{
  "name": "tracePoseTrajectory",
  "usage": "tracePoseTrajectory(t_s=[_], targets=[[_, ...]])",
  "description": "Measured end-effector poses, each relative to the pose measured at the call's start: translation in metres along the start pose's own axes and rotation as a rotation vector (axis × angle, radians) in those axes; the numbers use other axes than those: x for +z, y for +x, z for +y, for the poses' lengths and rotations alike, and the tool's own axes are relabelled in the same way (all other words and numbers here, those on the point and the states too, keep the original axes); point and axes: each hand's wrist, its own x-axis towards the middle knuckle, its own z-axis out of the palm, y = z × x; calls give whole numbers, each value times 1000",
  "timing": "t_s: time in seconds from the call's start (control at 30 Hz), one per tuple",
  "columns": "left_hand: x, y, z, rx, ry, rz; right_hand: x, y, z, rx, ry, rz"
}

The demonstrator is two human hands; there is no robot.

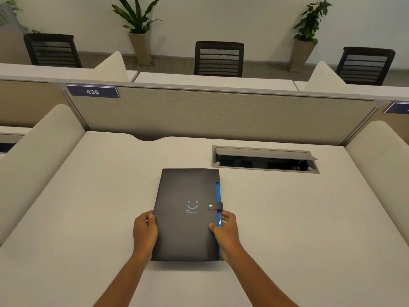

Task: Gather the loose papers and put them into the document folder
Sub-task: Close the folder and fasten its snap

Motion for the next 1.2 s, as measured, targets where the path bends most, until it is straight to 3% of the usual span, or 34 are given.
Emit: tracePoseTrajectory(t_s=[0.7,1.2], targets=[[36,175,71,-19,95,-75,78,153,-92,5,-72,0],[58,199,84,15,132,-78,80,184,-98,-70,-253,-28]])
